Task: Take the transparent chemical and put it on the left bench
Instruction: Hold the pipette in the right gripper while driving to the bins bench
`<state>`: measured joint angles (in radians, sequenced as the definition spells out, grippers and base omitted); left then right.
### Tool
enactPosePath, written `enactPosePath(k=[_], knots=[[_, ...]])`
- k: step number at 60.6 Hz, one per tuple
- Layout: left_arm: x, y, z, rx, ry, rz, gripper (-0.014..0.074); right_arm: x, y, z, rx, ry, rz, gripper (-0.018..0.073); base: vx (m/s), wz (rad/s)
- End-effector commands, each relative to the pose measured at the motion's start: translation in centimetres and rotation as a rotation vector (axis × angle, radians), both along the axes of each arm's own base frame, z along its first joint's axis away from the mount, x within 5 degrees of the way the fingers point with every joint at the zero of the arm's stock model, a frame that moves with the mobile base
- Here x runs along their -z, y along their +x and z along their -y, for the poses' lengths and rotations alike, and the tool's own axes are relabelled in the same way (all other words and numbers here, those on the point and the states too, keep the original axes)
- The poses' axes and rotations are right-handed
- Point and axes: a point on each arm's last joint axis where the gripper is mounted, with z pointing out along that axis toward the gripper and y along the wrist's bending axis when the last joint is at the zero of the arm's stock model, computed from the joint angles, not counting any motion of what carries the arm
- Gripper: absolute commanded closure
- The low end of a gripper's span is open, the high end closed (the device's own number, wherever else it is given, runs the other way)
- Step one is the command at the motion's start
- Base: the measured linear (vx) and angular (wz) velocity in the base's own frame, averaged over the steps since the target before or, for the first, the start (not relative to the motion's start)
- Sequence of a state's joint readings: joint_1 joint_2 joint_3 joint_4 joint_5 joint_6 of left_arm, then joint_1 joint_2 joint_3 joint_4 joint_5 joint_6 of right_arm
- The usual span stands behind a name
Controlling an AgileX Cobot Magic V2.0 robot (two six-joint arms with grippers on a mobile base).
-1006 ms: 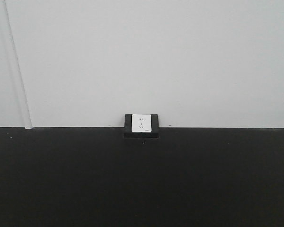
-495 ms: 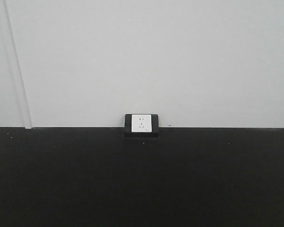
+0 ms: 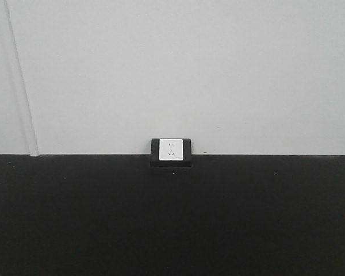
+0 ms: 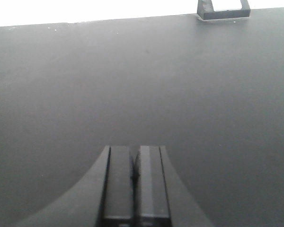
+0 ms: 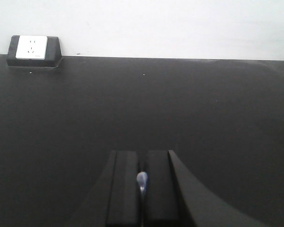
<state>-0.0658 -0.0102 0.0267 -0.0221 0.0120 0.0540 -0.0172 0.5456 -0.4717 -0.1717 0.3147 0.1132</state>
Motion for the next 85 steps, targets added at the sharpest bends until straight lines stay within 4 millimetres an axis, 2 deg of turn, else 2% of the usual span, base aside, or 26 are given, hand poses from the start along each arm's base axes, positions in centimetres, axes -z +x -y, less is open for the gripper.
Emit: enactPosePath(k=[1,55,85], knots=[[-0.27,-0.15,-0.02,0.001,-0.014,0.081,0.0600,-1.60,0.17,-0.05,-0.009,-0.007,0.100,0.0564,-0.06,-0.05],[-0.27,-0.15,-0.02,0.001,-0.014,0.081,0.0600,-1.60,0.17,-0.05,-0.009,-0.007,0.100,0.0564,-0.26,-0.06],[-0.27,-0.15,-0.02,0.001,-0.014,0.081,0.0600,-1.60,0.17,-0.05,-0.009,-0.007,0.100,0.0564,-0.40,0.31]])
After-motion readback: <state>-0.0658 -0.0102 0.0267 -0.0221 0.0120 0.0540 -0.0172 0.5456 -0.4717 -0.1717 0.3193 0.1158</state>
